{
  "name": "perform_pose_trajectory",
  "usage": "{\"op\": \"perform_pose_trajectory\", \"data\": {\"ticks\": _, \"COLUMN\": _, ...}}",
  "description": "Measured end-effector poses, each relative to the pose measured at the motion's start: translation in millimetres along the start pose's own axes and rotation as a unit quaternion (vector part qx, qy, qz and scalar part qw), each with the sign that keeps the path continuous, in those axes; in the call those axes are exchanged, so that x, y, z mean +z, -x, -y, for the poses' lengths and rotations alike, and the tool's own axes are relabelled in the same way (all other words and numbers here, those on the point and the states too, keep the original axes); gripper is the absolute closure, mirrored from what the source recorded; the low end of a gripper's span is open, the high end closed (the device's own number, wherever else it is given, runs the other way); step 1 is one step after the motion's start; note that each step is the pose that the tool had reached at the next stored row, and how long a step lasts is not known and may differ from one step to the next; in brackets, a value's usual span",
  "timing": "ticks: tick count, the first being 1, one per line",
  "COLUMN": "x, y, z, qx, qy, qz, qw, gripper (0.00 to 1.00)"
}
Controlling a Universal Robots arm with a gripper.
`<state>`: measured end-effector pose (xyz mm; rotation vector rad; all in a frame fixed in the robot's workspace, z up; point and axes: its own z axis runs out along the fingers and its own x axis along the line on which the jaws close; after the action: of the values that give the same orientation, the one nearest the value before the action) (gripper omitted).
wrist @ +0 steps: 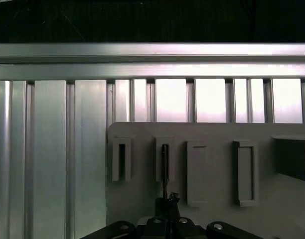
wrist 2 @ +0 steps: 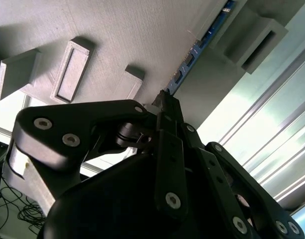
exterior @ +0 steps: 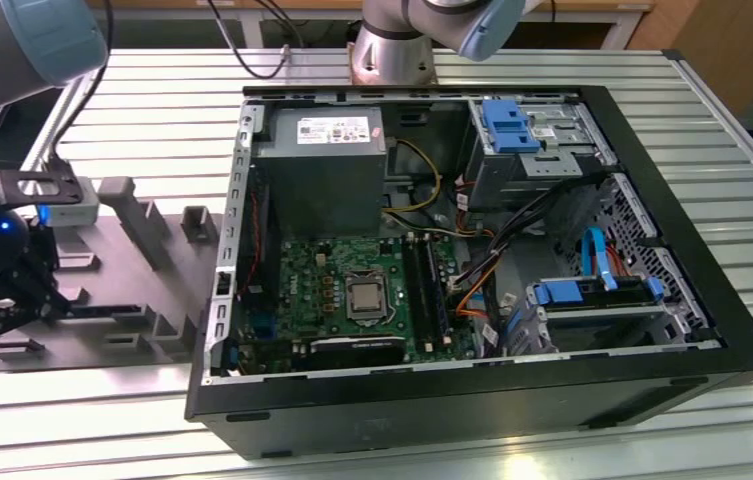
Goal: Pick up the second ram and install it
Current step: 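Pick up the second ram and move it above second insertion slot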
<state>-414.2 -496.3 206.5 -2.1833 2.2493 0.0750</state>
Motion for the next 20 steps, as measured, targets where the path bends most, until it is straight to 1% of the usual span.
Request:
{"op": "perform_pose_trajectory", "data": {"ticks": 10, "x": -3.6, "y": 0.1, "z": -0.1, "qx": 0.000, "qy": -0.0002, "qz": 0.0001, "qw": 1.0000, "gripper": 0.89}}
{"op": "perform_pose_trajectory", "data": {"ticks": 20, "x": -8.5, "y": 0.3, "z": -0.3, "qx": 0.000, "qy": -0.0002, "qz": 0.0003, "qw": 1.0000, "gripper": 0.89}}
